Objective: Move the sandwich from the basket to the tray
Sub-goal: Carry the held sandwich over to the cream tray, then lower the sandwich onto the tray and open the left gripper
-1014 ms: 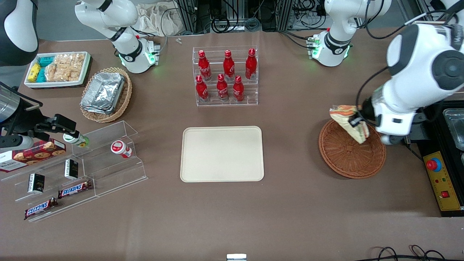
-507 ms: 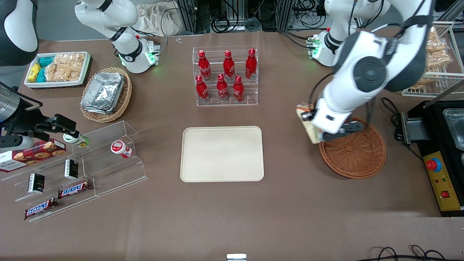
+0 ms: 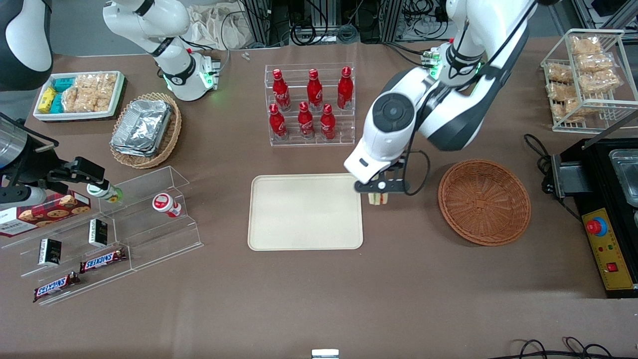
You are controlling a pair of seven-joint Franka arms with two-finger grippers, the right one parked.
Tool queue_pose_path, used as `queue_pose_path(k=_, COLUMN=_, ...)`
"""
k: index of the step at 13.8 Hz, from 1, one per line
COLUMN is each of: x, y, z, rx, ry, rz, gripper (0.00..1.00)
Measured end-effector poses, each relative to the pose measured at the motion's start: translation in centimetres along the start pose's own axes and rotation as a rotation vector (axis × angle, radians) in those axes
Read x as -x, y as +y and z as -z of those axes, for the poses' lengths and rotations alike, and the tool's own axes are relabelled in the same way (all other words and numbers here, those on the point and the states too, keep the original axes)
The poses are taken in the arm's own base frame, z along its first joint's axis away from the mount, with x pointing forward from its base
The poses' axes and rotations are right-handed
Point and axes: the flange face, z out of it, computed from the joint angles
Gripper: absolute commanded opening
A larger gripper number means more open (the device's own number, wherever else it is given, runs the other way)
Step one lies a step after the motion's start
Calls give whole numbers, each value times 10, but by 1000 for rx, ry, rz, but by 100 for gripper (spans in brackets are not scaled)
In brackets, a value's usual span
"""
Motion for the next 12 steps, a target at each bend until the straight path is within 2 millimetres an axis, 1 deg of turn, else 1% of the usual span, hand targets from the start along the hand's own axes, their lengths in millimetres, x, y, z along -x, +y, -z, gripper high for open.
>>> queue_pose_path(k=2, x=-12, y=13, z=-17, rx=53, ry=6, rz=-13, gripper=0)
queue_pose_path(k=4, x=-10, y=35, z=-37, rx=70, ry=9, rz=-25, gripper=0)
queue_pose_path(k=6, x=-11, y=51, z=-67, rx=71, ry=21, rz=-2, gripper=0)
queue_pose_path(k=7, x=-14, y=56, z=-83, rx=74, ry=34, rz=4, gripper=0)
queue_pose_path(k=9, x=-23, y=58, z=-112, rx=72, ry=52, rz=10, gripper=0)
queue_pose_path(k=11, x=-30, y=57, z=-133, rx=80, ry=57, rz=10, gripper=0)
queue_pose_path(k=12, x=-32, y=56, z=-140, rx=78, ry=59, rz=8, gripper=16)
